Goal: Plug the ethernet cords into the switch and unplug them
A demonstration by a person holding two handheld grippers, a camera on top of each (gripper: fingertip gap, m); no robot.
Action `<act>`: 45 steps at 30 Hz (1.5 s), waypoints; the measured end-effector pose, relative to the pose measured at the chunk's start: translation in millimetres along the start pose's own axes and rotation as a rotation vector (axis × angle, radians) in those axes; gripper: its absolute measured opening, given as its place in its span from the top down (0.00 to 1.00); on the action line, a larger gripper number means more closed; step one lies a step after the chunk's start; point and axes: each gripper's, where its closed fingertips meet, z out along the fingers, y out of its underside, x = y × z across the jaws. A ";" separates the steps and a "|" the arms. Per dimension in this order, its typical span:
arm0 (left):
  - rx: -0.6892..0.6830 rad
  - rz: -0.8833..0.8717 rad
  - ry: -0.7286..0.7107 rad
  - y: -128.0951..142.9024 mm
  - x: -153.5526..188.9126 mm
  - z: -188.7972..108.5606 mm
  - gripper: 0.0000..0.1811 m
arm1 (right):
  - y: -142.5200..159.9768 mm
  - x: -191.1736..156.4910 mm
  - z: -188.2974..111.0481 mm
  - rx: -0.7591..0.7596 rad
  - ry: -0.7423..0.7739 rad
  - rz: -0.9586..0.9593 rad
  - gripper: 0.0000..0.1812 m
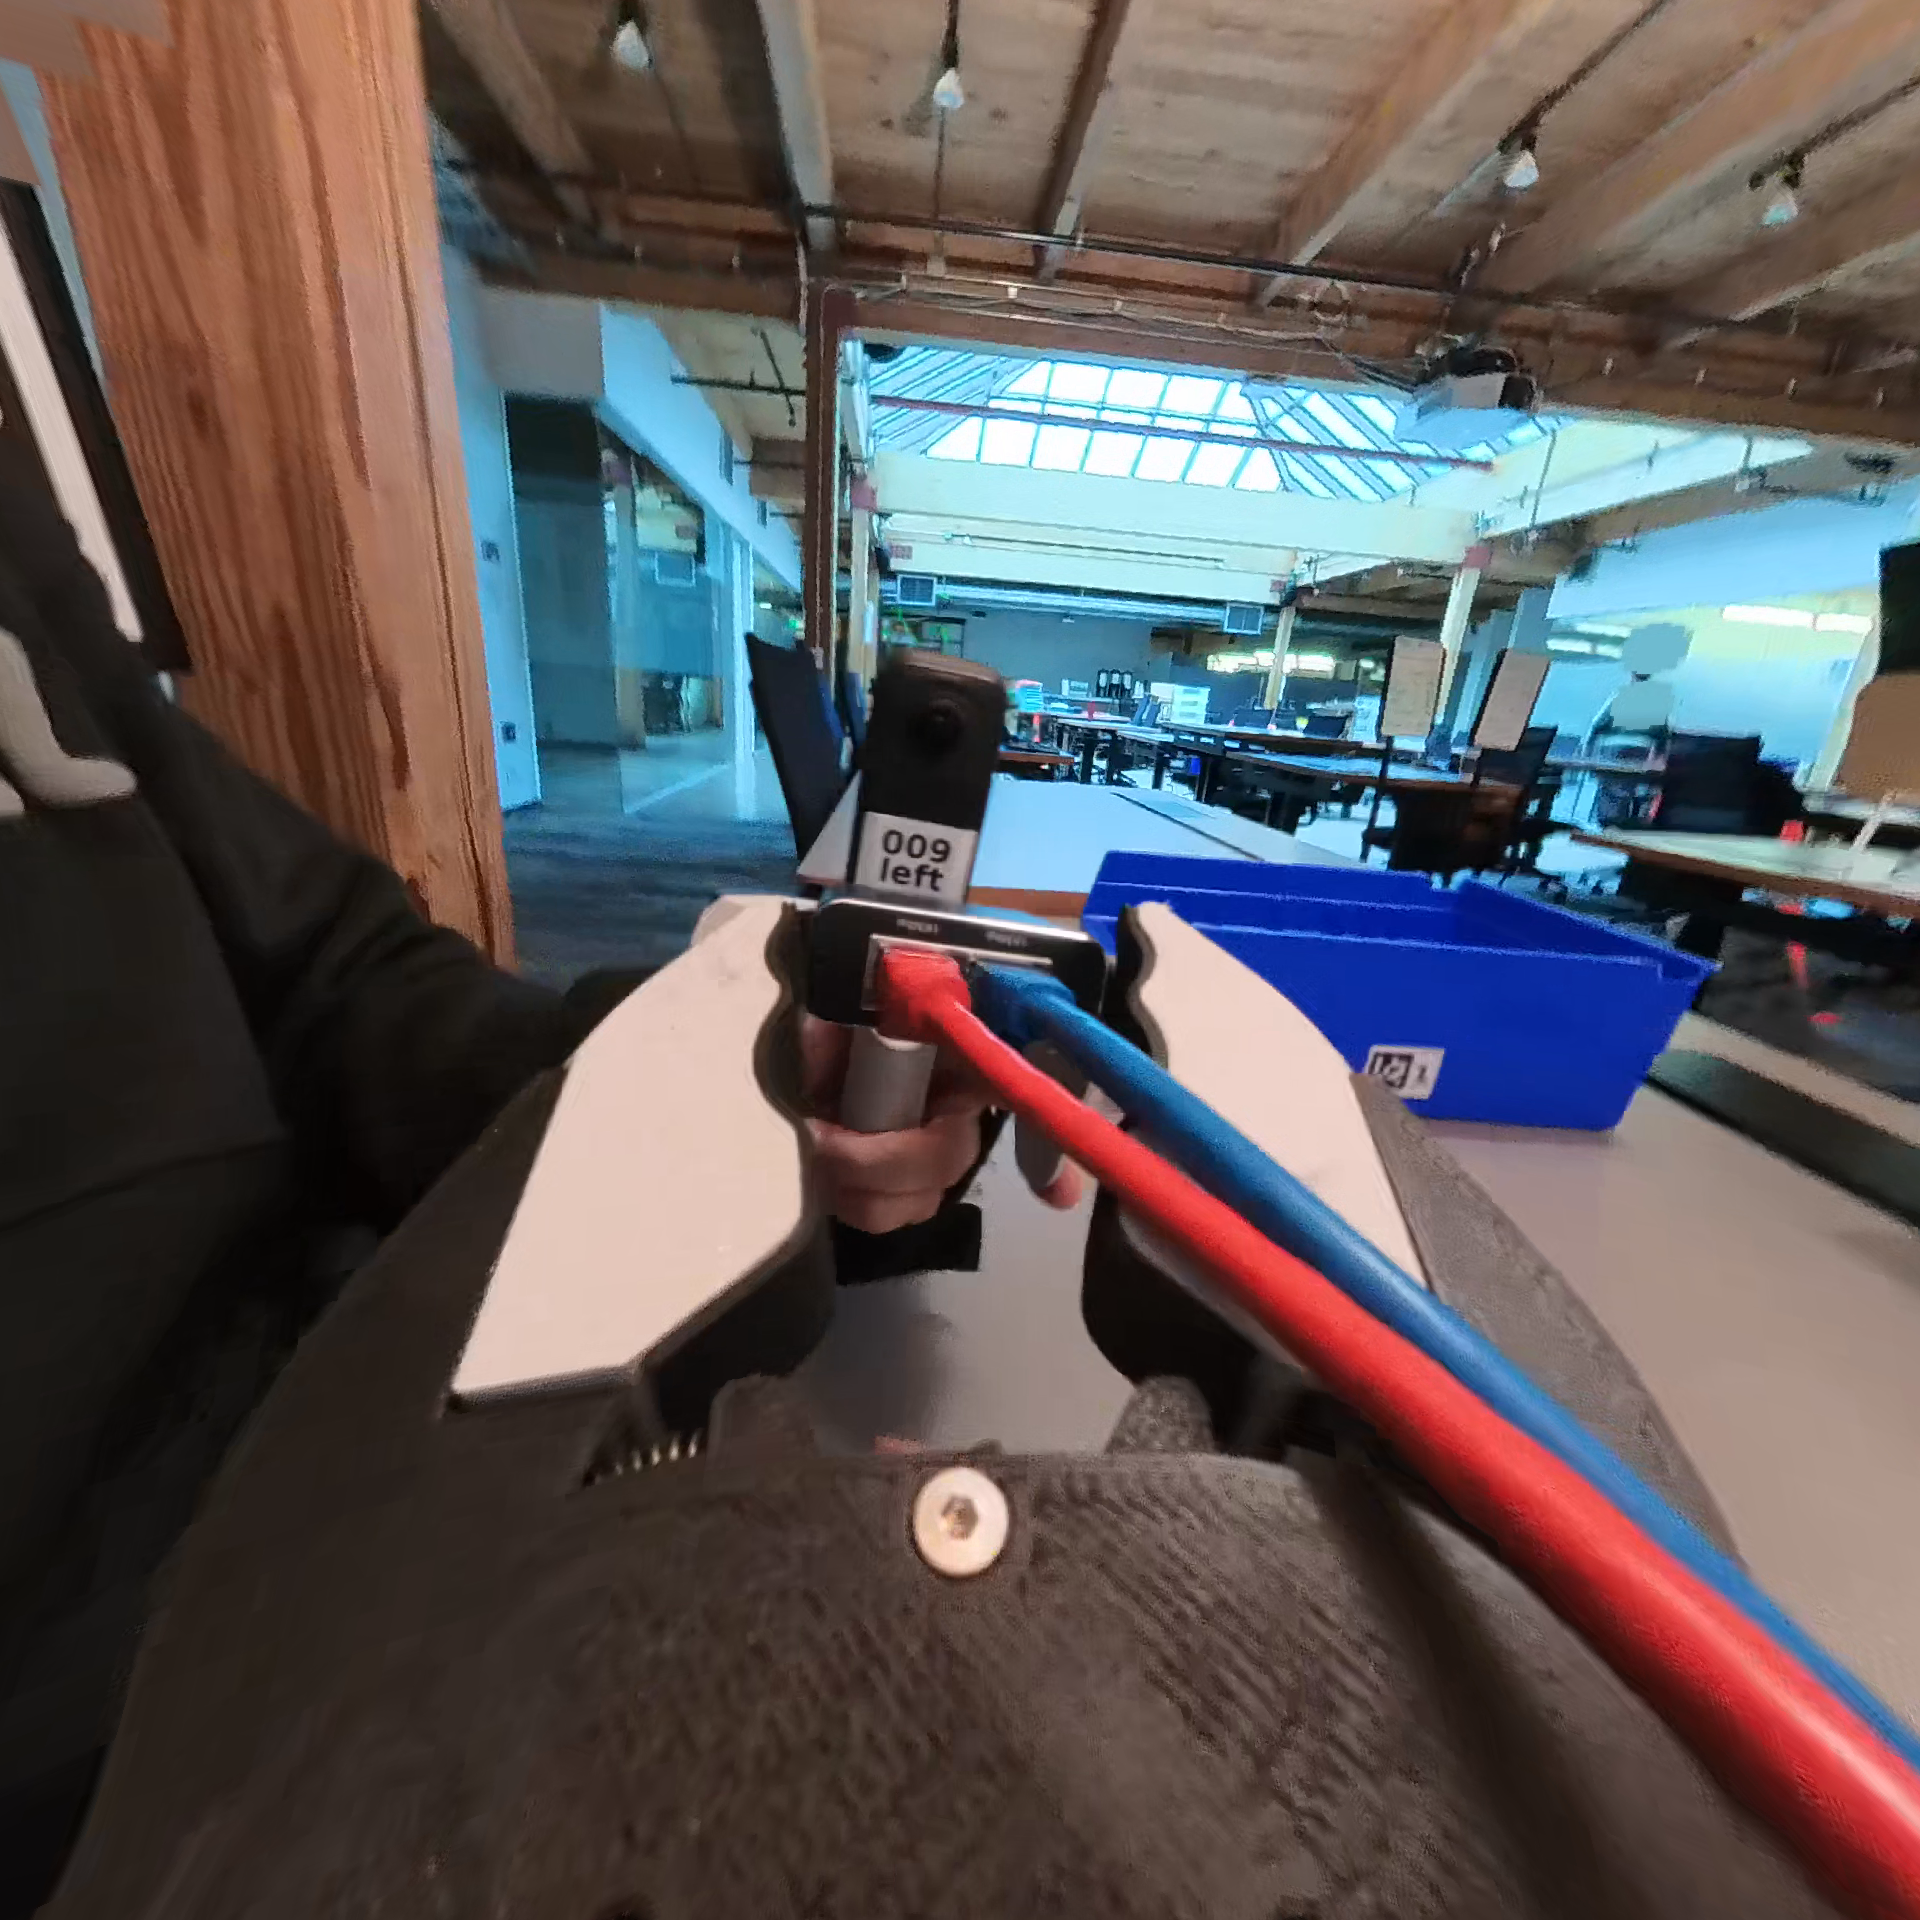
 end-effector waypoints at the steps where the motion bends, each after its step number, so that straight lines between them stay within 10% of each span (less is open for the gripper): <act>1: -0.011 -0.008 0.014 2.7 1.3 0.8 0.59 | -0.2 -3.7 -1.0 -0.003 -0.018 -0.029 0.71; 26: -0.039 0.133 -0.189 3.6 -21.4 -3.0 0.58 | 7.4 8.9 -0.8 -0.024 0.051 -0.025 0.68; 33: -0.062 0.330 -0.408 -19.0 -43.8 -28.5 0.58 | 11.9 42.3 0.7 0.133 0.223 0.309 0.57; 45: -0.138 0.539 -0.543 -30.1 -53.0 -44.7 0.59 | 13.8 39.1 20.1 0.333 0.079 1.062 0.79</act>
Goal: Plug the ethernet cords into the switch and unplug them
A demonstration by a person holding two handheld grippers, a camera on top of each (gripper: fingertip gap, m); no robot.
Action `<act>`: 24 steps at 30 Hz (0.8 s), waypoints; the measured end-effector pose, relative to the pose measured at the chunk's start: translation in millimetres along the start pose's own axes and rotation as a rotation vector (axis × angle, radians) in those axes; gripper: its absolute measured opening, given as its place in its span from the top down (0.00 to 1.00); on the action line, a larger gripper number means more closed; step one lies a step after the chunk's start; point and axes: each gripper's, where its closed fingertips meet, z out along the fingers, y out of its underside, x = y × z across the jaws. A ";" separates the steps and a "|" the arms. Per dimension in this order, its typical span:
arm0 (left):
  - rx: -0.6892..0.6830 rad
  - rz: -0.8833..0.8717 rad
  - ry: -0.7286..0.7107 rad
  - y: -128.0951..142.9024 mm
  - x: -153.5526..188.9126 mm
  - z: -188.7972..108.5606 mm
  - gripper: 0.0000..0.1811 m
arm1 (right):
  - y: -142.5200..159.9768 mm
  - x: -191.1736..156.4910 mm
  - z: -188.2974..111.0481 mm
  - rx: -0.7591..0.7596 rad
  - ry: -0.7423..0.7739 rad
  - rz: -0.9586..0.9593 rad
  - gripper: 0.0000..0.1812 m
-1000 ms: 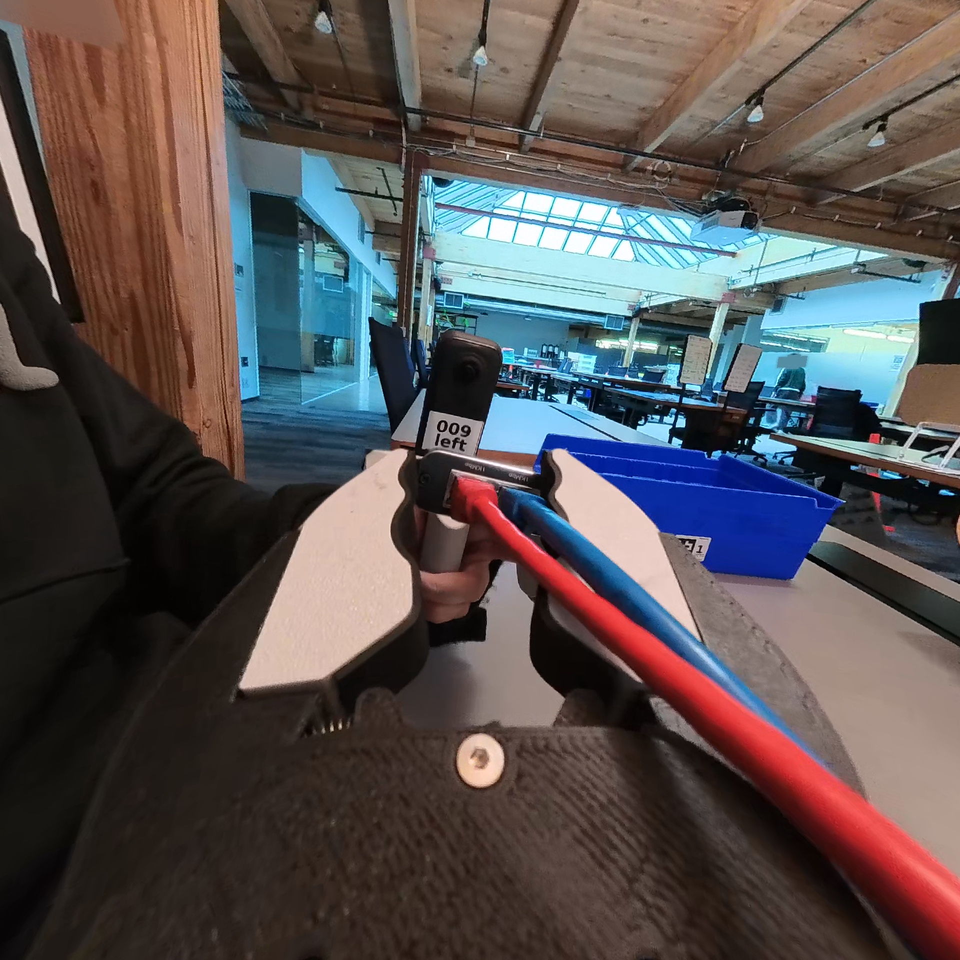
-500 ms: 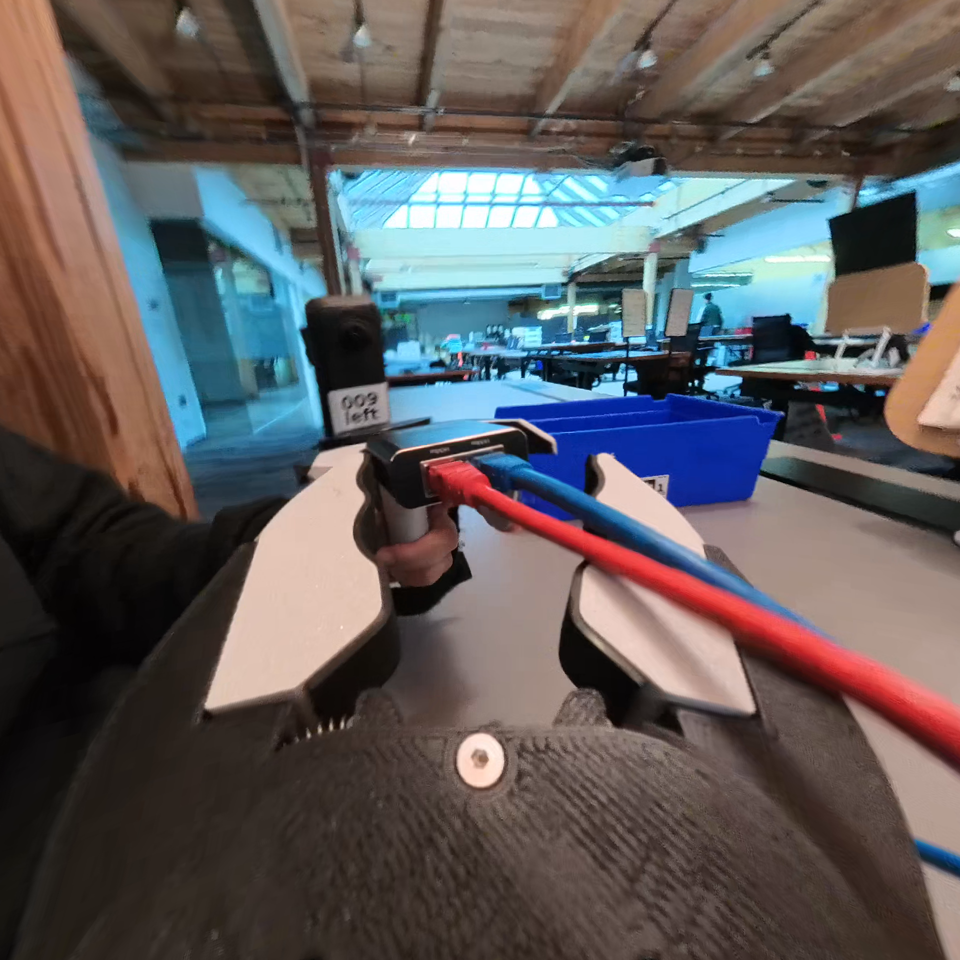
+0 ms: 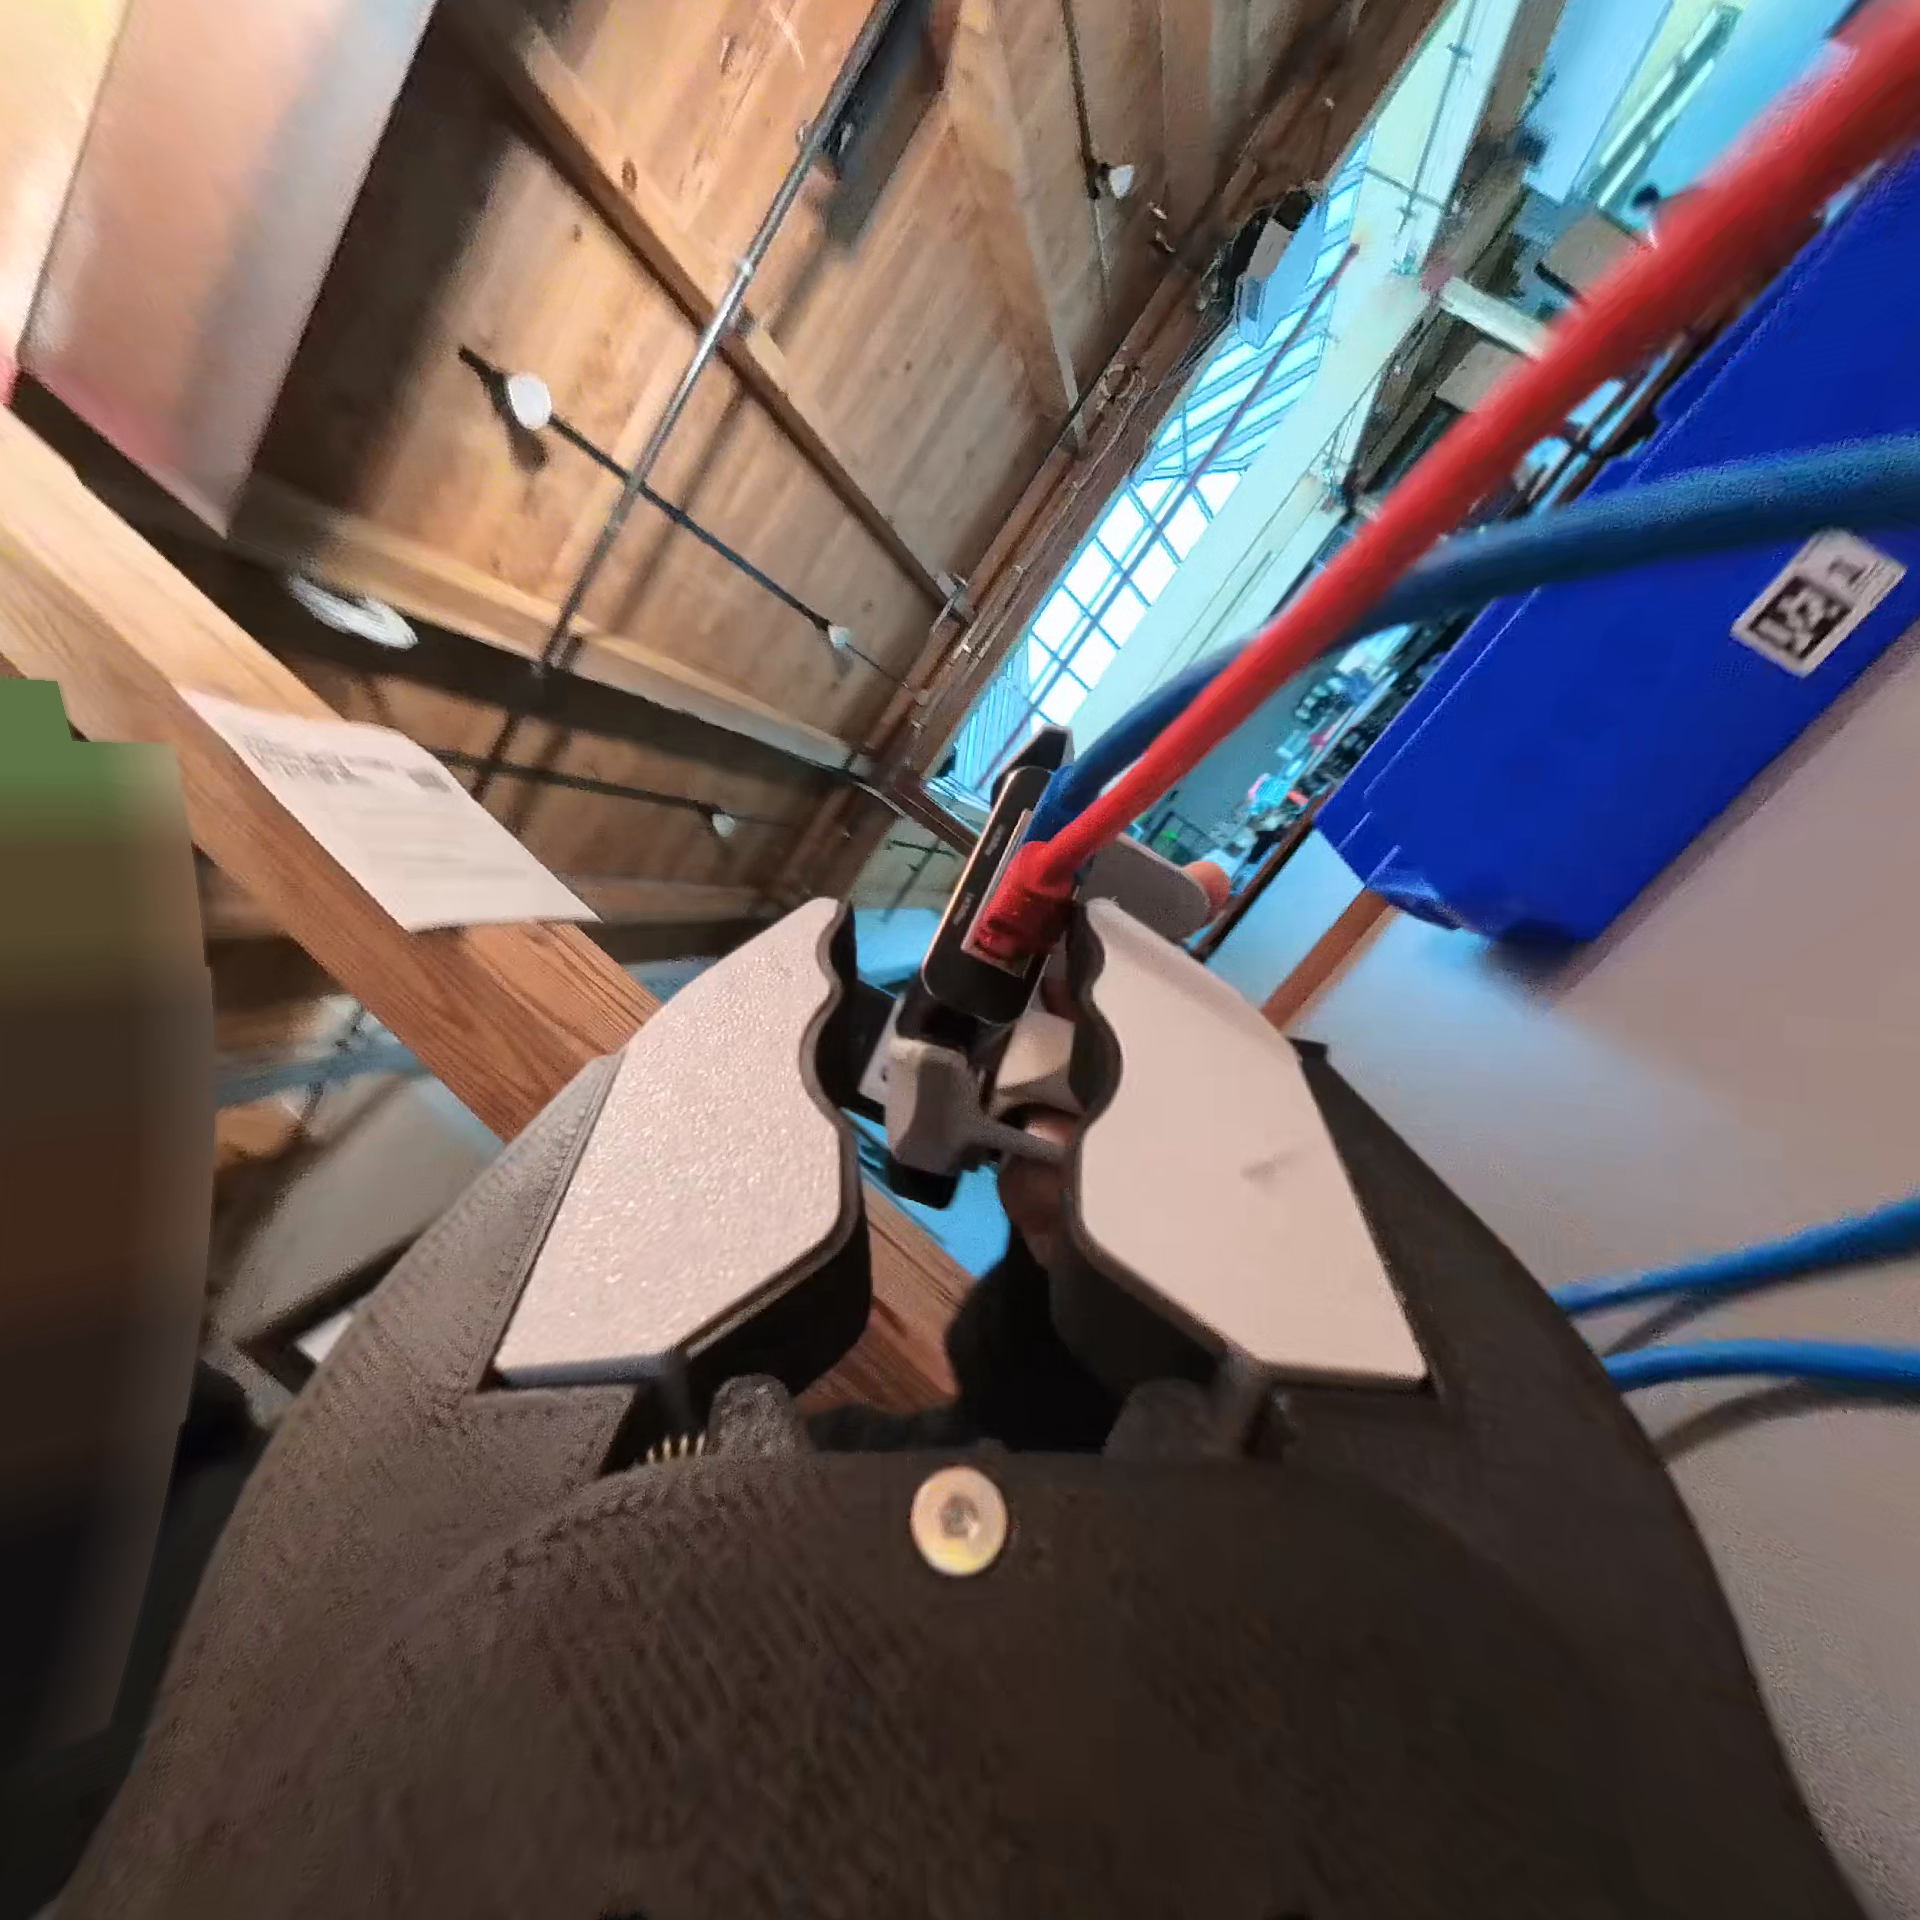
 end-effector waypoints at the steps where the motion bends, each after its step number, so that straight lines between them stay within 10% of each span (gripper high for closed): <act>1: 0.006 -0.005 0.001 -0.6 0.0 0.0 0.59 | -1.9 -0.7 0.2 0.017 -0.005 0.039 0.79; 24: 0.008 0.178 -0.111 5.8 1.4 7.0 0.59 | -1.8 18.6 -6.4 0.183 0.086 0.238 0.93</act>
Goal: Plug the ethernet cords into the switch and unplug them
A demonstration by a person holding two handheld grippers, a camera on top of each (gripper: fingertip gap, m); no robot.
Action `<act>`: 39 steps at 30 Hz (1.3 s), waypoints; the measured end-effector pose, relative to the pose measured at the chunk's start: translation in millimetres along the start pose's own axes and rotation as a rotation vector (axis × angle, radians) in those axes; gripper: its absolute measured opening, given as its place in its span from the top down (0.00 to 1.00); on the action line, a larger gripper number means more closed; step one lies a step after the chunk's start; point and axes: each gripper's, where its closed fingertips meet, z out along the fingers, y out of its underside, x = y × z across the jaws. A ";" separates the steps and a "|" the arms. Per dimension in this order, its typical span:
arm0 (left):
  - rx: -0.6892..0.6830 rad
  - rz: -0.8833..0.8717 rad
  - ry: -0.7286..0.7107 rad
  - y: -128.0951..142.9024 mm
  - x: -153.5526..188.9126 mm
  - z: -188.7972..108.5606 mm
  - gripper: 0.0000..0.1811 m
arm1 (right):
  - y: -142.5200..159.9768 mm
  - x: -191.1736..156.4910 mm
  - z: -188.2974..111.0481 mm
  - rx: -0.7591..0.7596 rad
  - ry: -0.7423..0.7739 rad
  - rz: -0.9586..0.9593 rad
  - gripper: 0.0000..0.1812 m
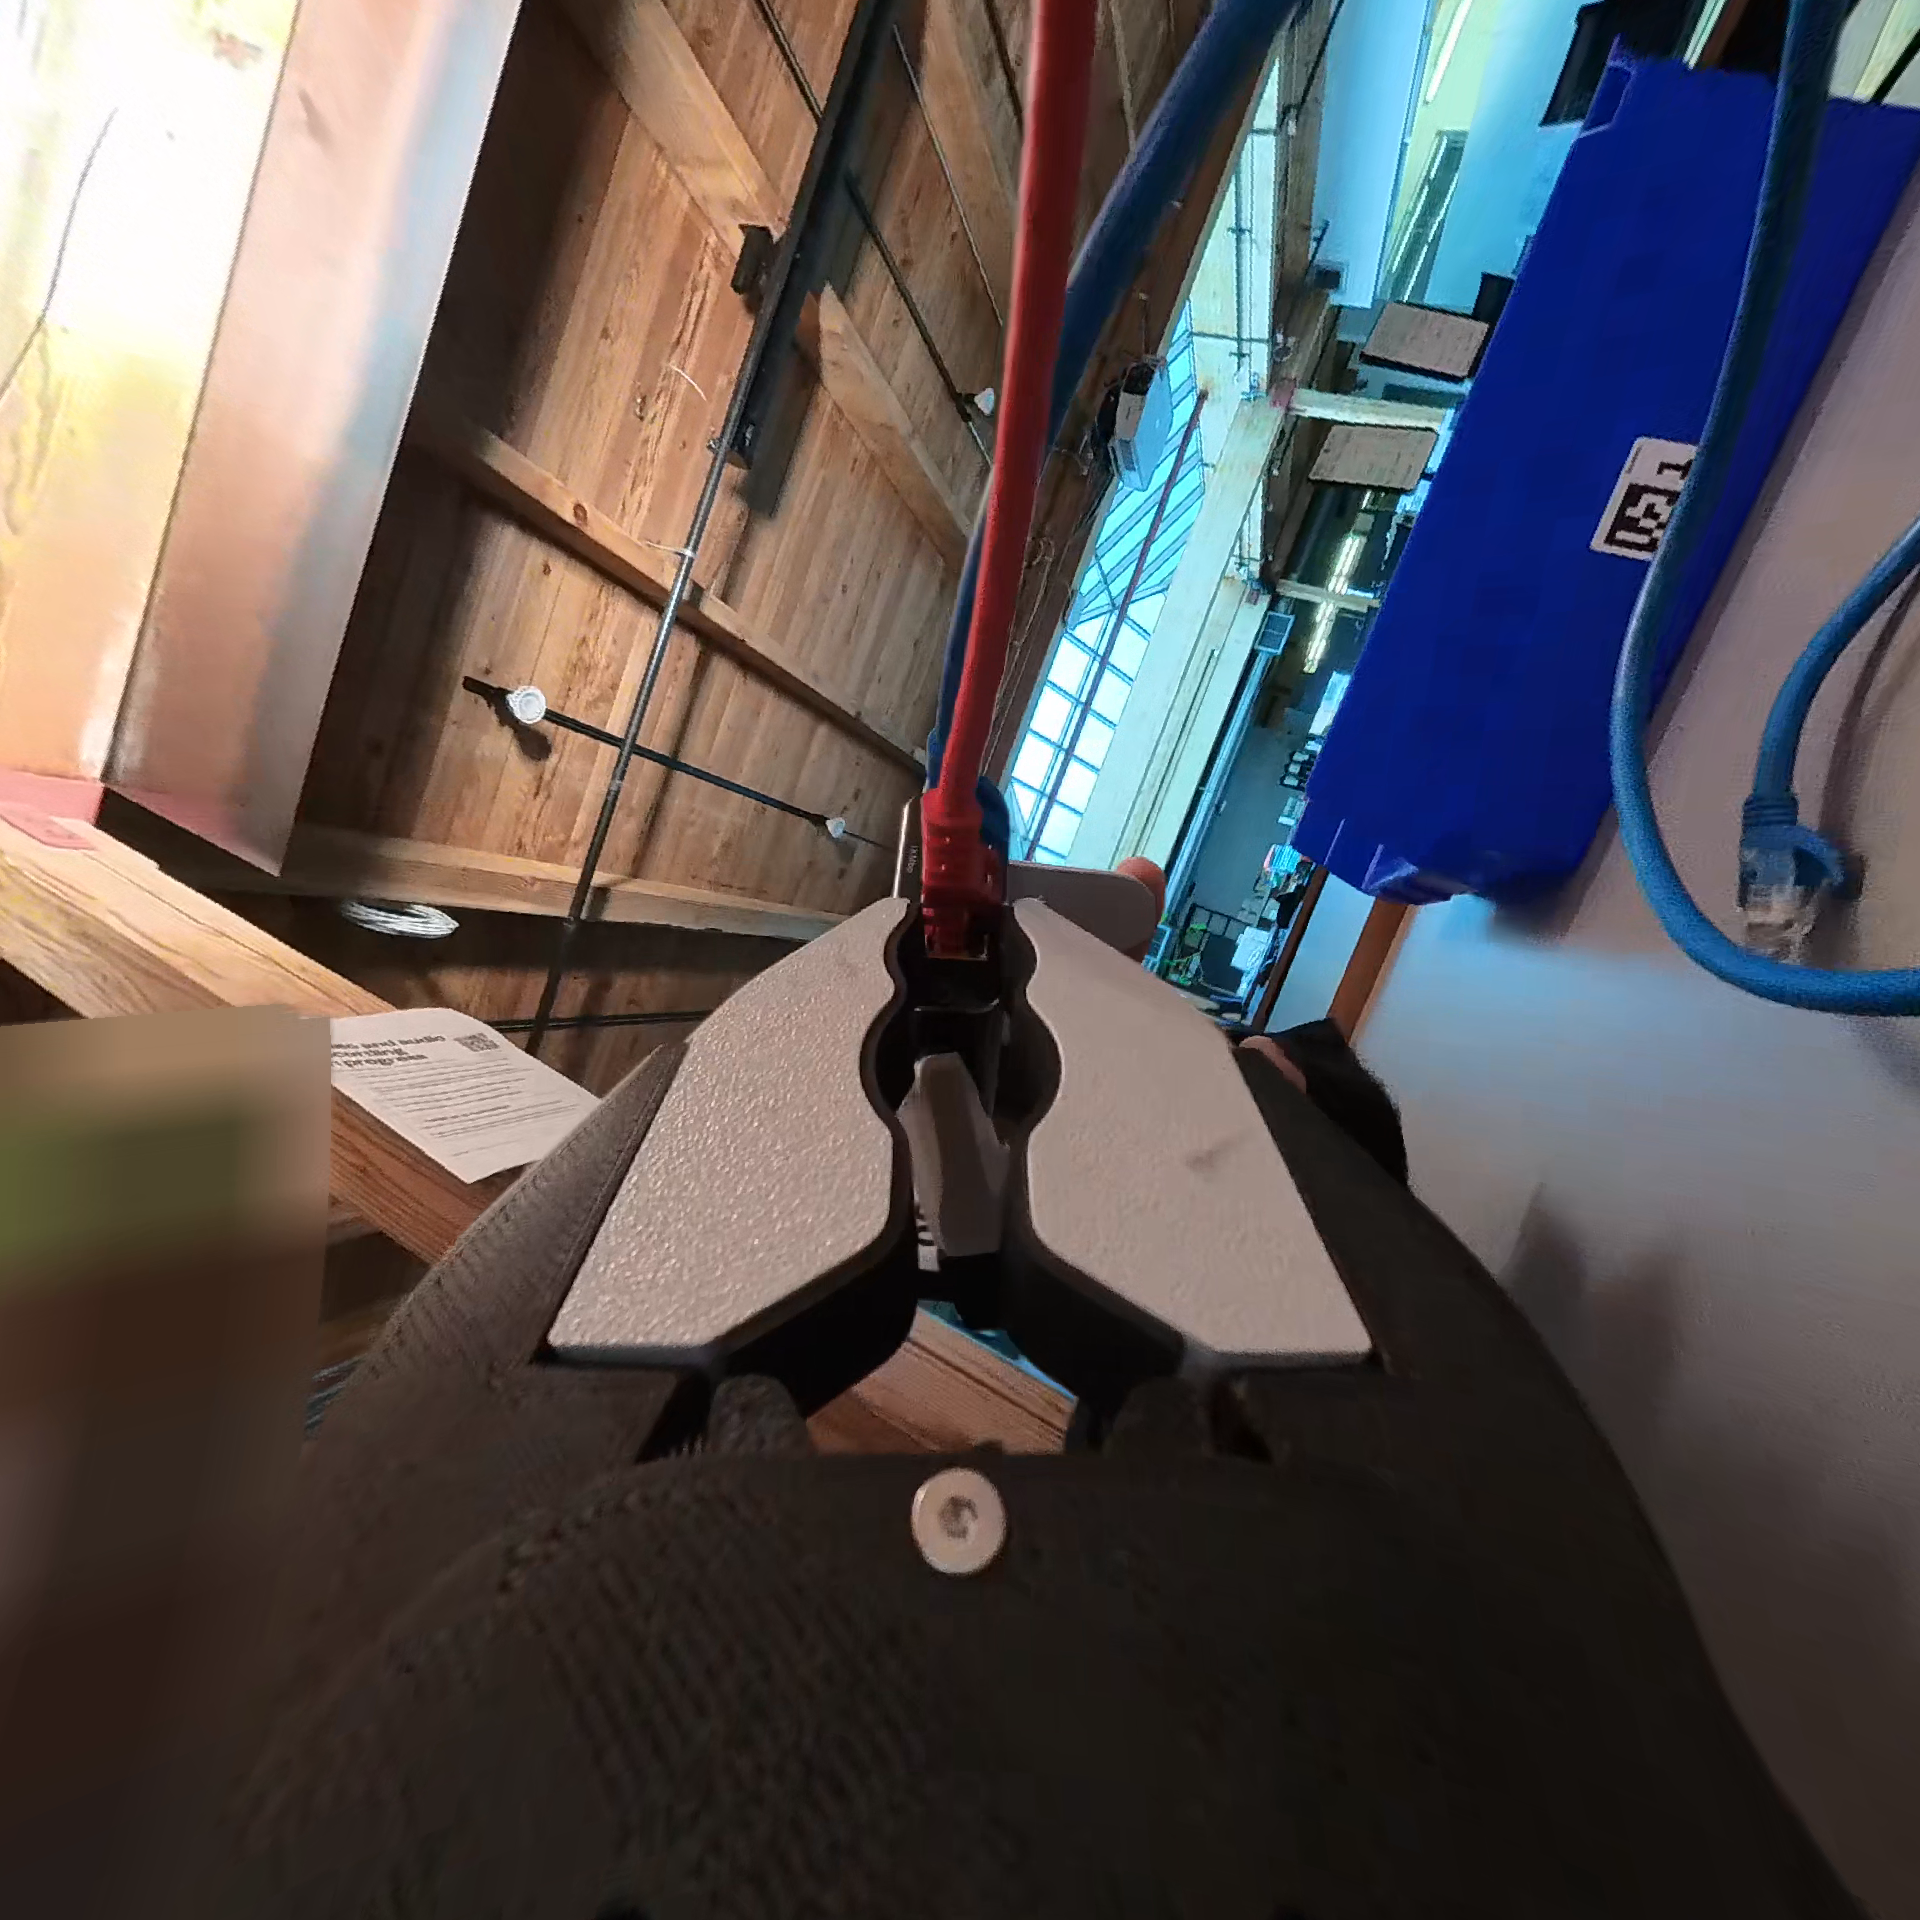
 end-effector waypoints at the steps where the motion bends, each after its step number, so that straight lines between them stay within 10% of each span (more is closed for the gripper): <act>1: -0.003 0.008 -0.002 0.6 0.3 0.2 0.59 | -0.3 0.7 -0.5 0.003 0.006 -0.019 0.93; 29: -0.058 0.351 -0.242 3.5 5.1 7.1 0.59 | -8.5 -2.6 -8.1 -0.072 -0.097 -0.316 0.94; 39: 0.008 0.017 -0.276 5.0 -21.9 -4.7 0.59 | -33.4 -51.6 -17.5 -0.236 0.050 -0.851 0.95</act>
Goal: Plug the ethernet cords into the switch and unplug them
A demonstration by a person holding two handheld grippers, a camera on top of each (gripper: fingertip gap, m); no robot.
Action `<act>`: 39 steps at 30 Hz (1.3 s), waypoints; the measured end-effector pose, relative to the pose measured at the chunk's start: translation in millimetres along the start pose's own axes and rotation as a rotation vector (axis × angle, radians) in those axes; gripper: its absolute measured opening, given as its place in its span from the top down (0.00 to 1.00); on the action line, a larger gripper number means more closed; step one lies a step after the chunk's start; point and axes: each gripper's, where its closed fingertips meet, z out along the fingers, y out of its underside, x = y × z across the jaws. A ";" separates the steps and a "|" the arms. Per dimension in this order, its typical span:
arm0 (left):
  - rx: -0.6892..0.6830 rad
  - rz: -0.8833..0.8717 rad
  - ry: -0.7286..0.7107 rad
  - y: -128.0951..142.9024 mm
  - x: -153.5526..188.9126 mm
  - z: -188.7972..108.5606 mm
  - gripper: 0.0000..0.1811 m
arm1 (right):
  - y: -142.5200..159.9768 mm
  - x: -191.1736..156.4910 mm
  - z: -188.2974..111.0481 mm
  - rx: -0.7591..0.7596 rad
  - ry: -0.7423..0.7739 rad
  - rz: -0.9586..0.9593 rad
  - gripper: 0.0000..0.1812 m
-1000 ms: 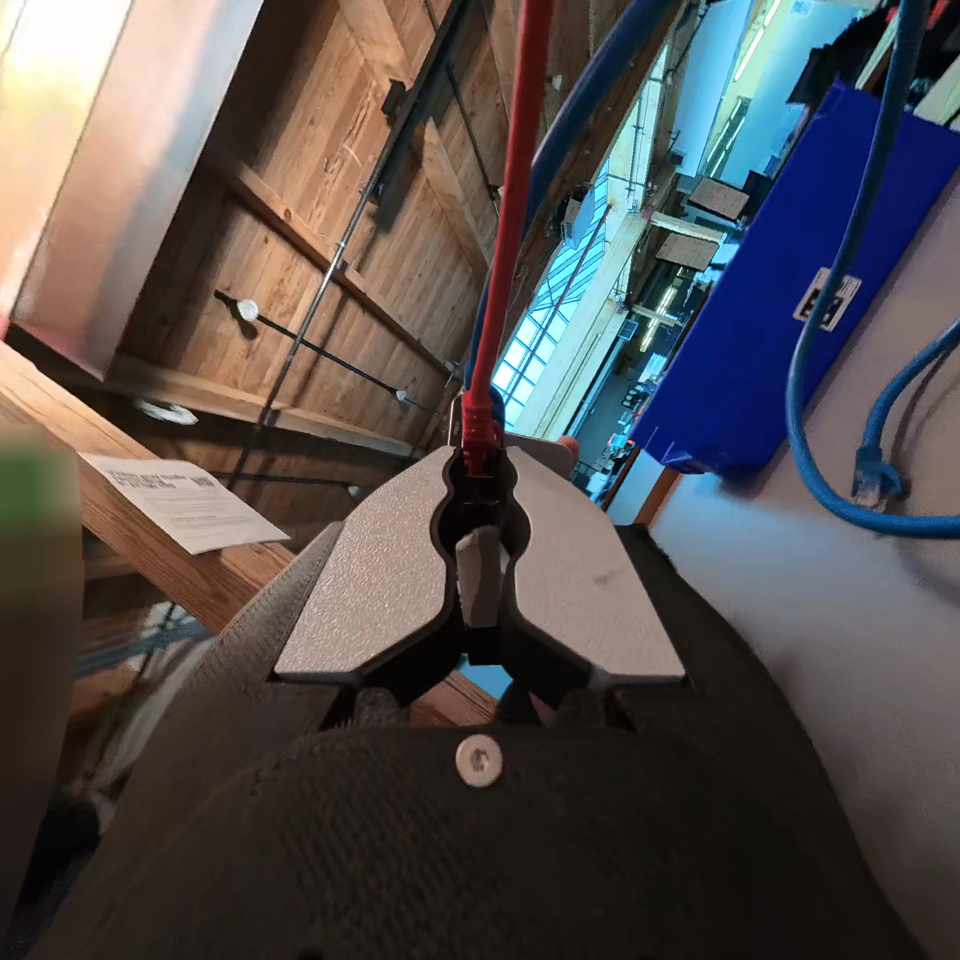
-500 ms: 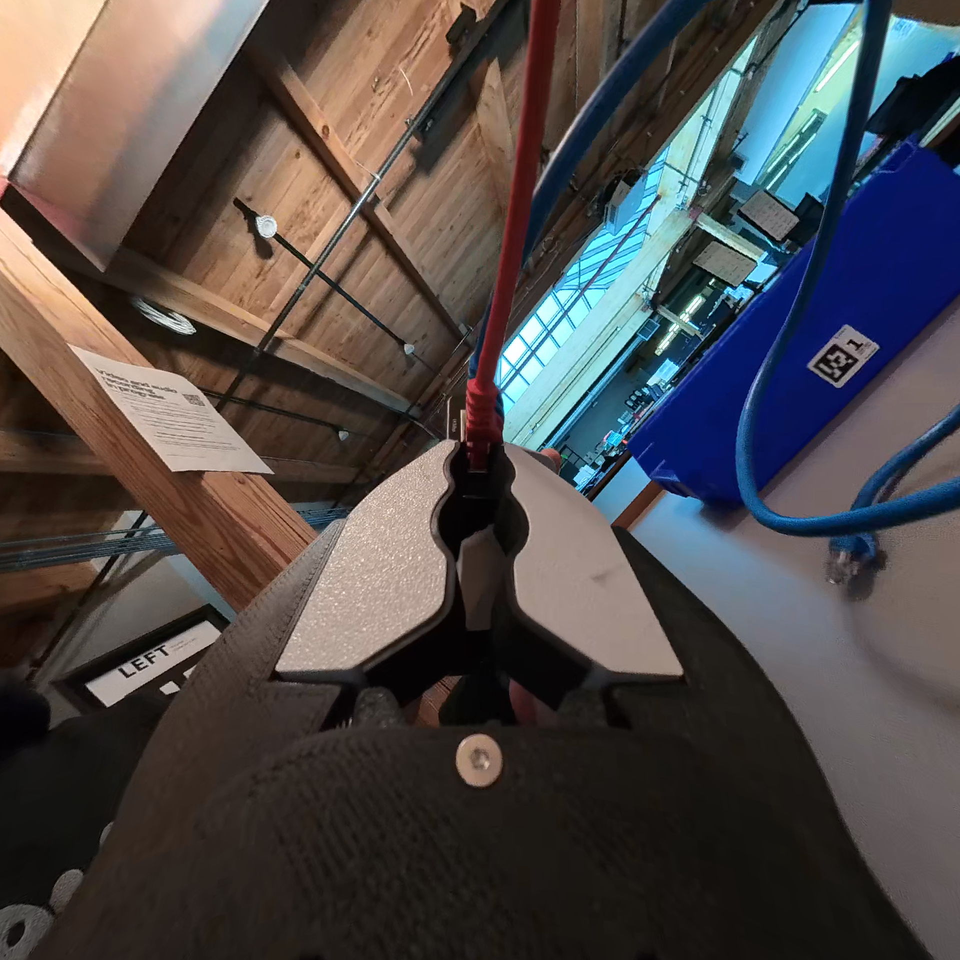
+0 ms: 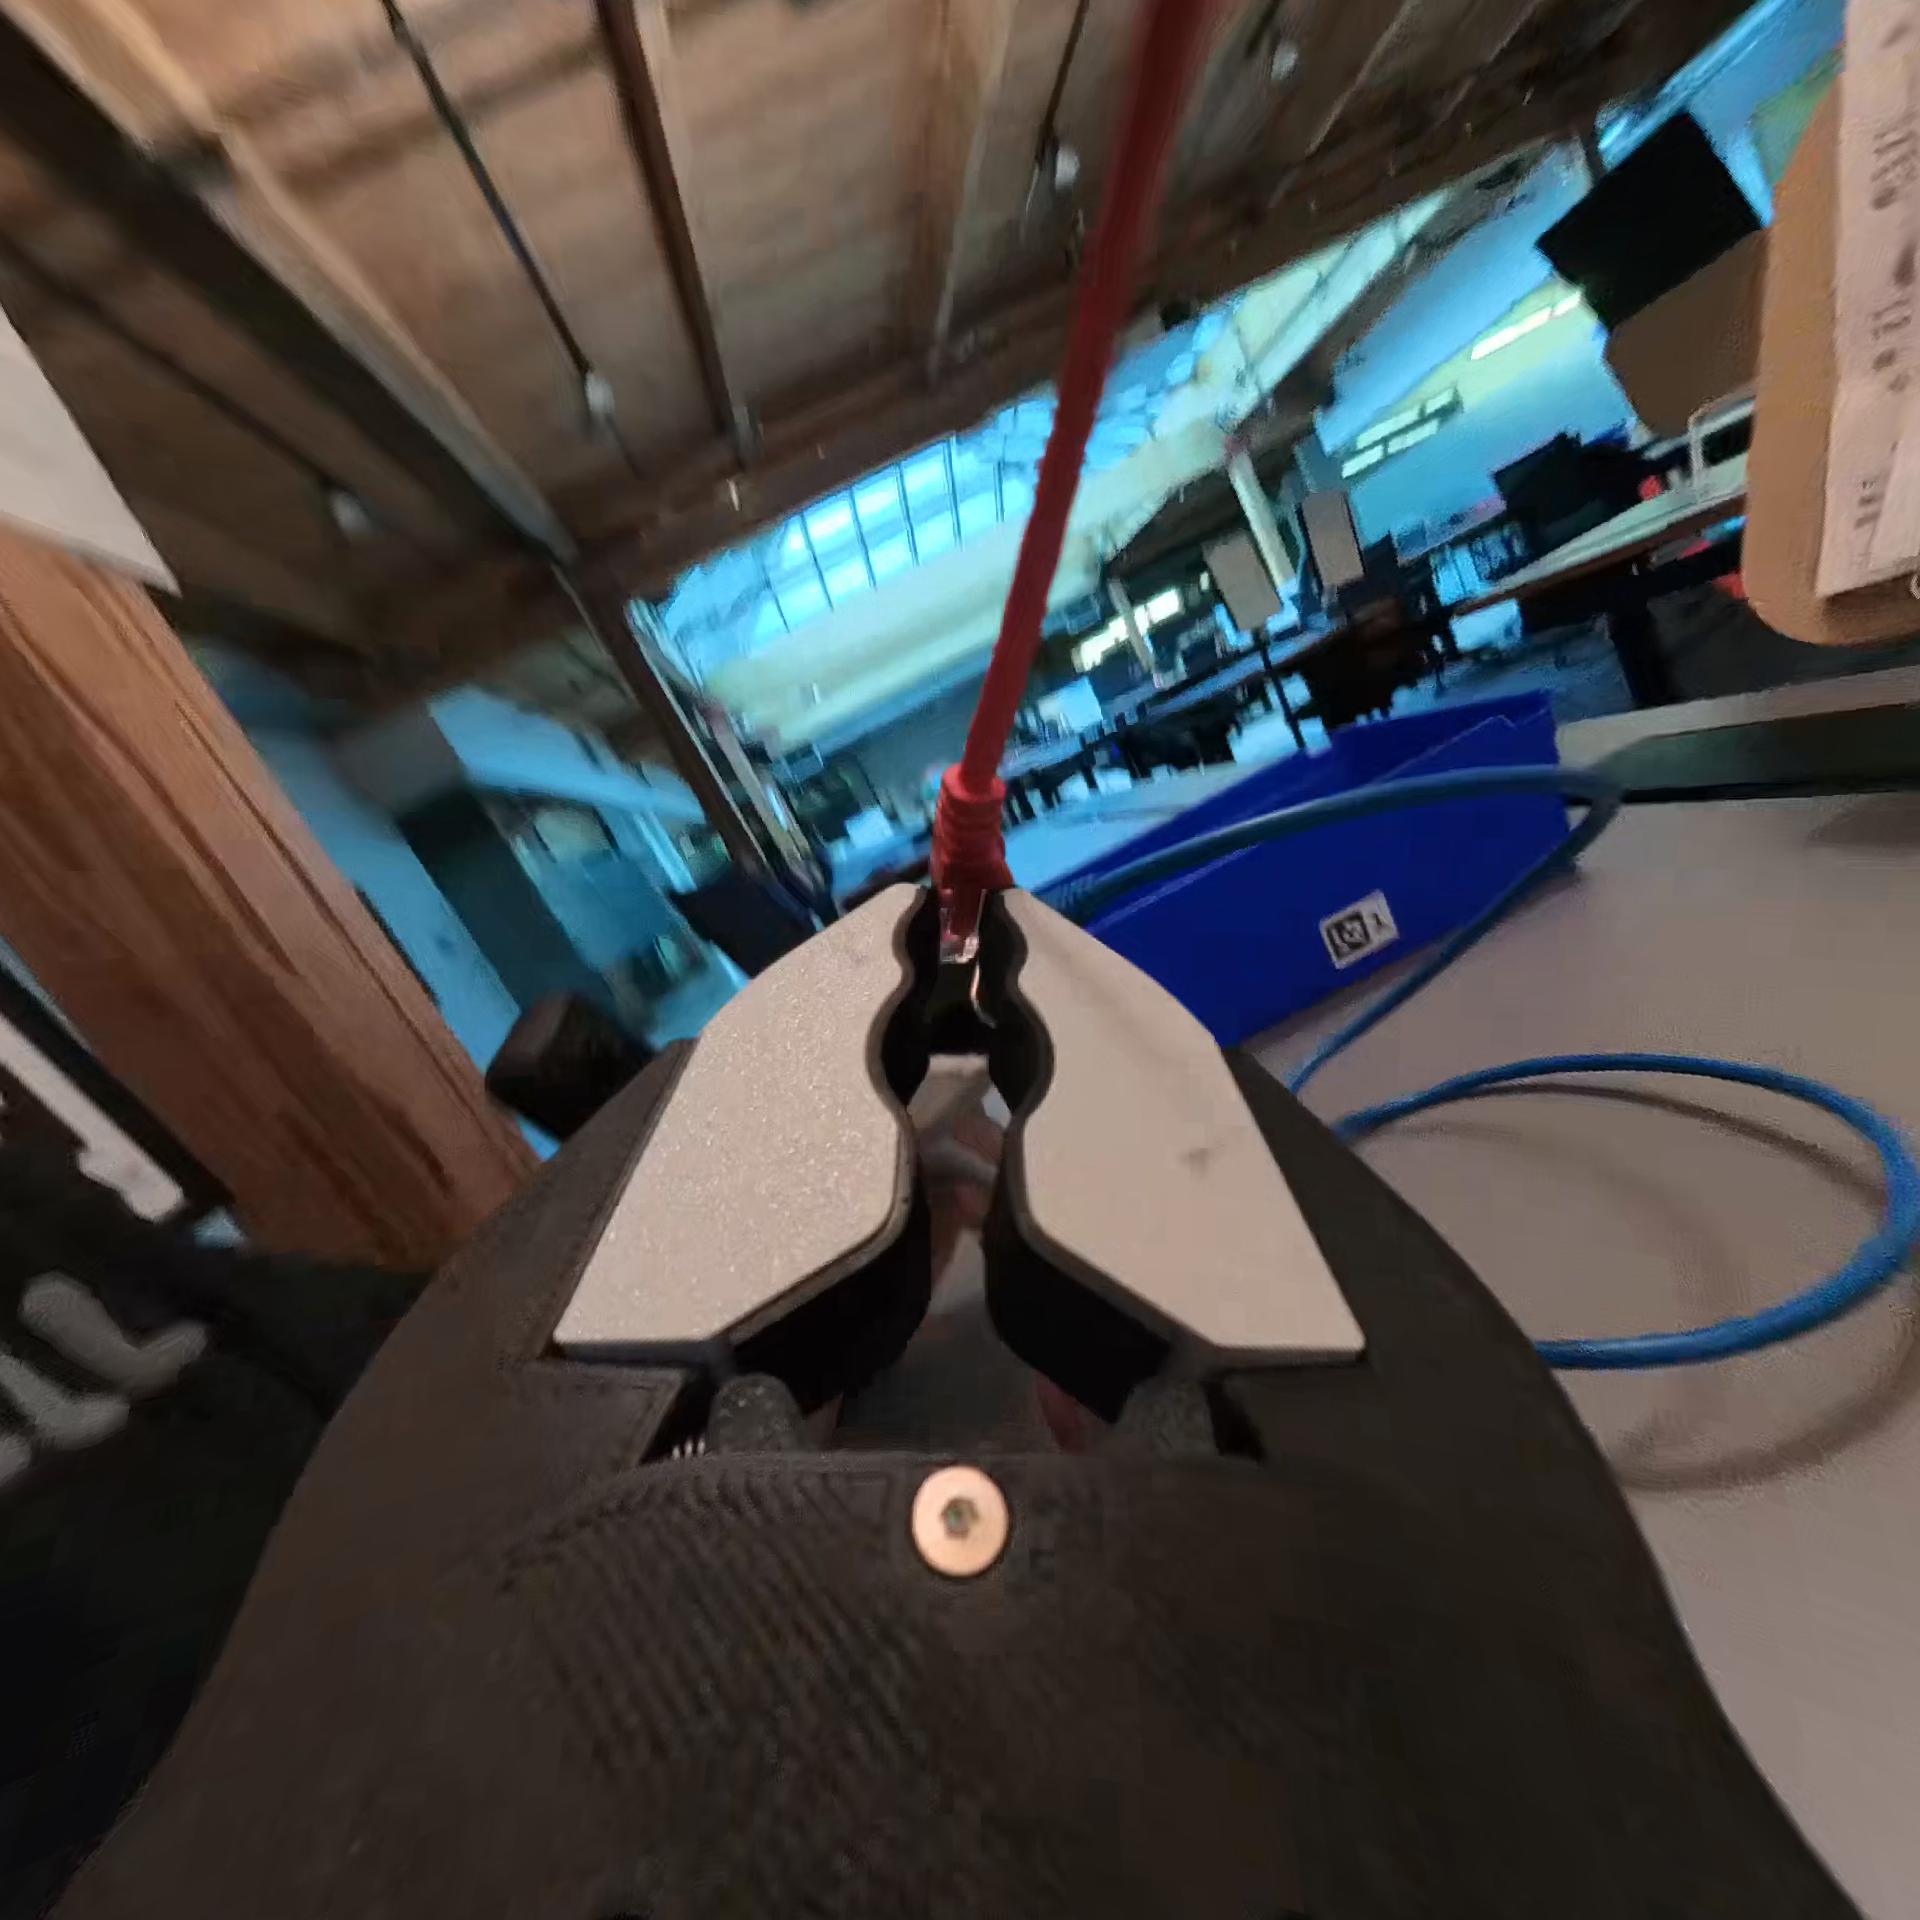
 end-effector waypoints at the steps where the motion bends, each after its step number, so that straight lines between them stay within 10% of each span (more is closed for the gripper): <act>1: -0.004 -0.014 -0.007 0.6 -4.7 -0.6 0.59 | -3.6 -3.2 -3.7 -0.059 0.002 -0.035 0.95; 12: 0.006 -0.032 0.036 -10.2 -6.1 -2.2 0.59 | -83.4 137.1 -122.4 -0.582 0.471 -0.100 0.95; 19: 0.021 -0.175 0.157 -29.3 -1.1 -0.3 0.59 | -50.1 213.6 -173.2 -0.817 0.657 0.112 0.95; 26: 0.012 -0.256 0.203 -24.2 -1.5 -1.7 0.59 | -30.8 229.8 -204.4 -1.168 0.792 0.082 0.94; 29: 0.005 -0.249 0.210 -22.7 0.0 -1.5 0.59 | -39.2 231.8 -216.7 -1.285 0.875 0.015 0.75; 39: 0.003 -0.268 0.215 -20.5 -2.0 -2.8 0.59 | -49.5 187.5 -163.3 -1.068 0.763 -0.113 0.73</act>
